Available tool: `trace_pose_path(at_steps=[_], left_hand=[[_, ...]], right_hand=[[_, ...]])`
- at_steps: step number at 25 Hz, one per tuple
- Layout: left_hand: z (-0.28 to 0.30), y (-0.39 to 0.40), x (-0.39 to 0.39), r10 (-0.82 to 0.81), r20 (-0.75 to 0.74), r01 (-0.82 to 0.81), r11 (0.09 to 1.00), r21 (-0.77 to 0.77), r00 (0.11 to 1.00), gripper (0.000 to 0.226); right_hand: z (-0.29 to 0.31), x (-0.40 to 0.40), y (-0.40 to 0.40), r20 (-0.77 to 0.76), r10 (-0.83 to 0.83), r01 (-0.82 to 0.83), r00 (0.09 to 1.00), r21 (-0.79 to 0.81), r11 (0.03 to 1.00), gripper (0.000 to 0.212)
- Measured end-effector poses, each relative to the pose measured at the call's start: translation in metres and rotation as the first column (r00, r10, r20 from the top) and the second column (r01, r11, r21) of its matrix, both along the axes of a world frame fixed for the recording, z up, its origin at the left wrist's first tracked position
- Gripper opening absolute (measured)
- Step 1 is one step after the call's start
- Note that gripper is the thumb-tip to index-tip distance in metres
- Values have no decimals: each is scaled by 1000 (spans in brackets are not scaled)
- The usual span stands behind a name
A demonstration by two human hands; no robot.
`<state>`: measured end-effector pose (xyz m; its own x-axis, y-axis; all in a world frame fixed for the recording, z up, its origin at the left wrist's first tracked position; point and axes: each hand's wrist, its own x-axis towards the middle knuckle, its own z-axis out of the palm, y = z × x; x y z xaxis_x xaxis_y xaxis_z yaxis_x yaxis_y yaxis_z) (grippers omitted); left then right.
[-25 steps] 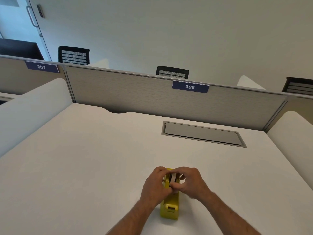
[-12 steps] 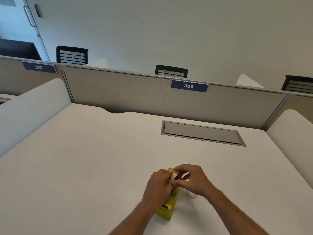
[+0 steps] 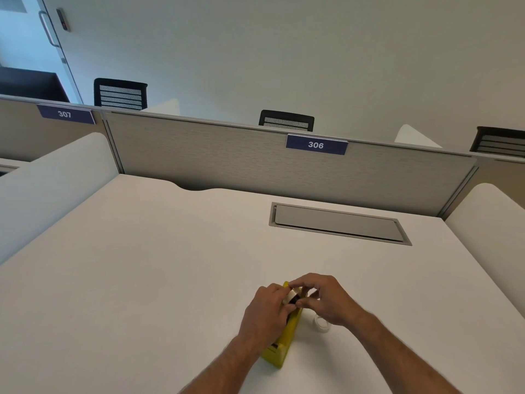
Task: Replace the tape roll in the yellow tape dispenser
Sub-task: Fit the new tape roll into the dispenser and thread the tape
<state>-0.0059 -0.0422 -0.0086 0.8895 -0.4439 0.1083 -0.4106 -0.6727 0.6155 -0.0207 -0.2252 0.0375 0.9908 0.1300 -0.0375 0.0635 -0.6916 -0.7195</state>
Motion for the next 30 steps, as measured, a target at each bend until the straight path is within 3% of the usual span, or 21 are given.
trace_pose_path(at_steps=[7,16,24,30], left_hand=[[4,0,-1,13,-54,-13,1000,1,998,38],[5,2,-1,72,-237,-110,982,-154,969,80],[3,11,1,31,-288,-46,998,-46,957,88],[9,10,-2,59,-266,-43,997,65,962,92]], right_hand=[[3,0,2,40,12,-10,999,-60,998,30],[6,3,4,5,41,-40,999,-148,988,28],[16,8,2,-34,29,-32,999,-111,993,25],[13,2,0,11,-104,103,995,45,994,28]])
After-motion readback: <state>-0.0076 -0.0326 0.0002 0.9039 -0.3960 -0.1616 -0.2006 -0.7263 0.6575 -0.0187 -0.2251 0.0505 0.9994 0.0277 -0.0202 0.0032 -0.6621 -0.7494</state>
